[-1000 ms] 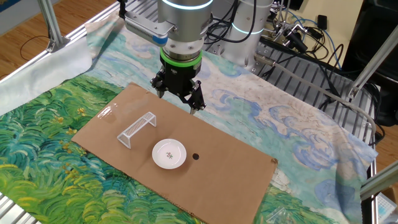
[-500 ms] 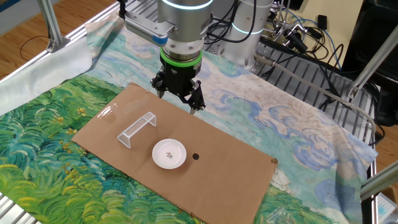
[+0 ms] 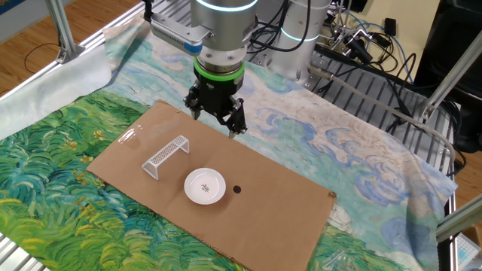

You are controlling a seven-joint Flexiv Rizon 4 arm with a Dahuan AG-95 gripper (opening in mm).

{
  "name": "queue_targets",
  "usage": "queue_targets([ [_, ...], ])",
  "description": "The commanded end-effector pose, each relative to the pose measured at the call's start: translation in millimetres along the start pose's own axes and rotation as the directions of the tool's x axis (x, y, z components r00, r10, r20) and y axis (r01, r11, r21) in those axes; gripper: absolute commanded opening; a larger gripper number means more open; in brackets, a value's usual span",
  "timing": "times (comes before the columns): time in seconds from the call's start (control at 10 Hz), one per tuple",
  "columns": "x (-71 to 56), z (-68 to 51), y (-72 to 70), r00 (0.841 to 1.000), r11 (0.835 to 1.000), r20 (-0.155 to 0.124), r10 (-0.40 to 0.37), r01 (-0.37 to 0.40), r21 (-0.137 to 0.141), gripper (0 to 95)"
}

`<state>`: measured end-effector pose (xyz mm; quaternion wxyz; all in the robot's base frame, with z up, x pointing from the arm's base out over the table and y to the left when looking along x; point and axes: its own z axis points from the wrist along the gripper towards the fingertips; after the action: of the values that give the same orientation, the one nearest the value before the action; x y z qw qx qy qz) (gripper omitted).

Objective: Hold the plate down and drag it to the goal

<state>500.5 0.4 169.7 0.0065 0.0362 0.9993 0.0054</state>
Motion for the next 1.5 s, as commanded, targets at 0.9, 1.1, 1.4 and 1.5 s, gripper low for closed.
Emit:
queue_targets([
  [0.9,0.4,0.4,1.2,0.999,0.999,0.007,0.046,-0.046,-0.012,0.0],
  [1.1,0.3,1.3,2.7,0.999,0.999,0.007,0.047,-0.047,-0.012,0.0],
  [1.4,-1.4,7.8,6.8,0.999,0.998,0.007,0.053,-0.053,-0.018,0.0],
  [1.5,-2.4,11.5,8.4,0.999,0.998,0.007,0.052,-0.052,-0.020,0.0],
])
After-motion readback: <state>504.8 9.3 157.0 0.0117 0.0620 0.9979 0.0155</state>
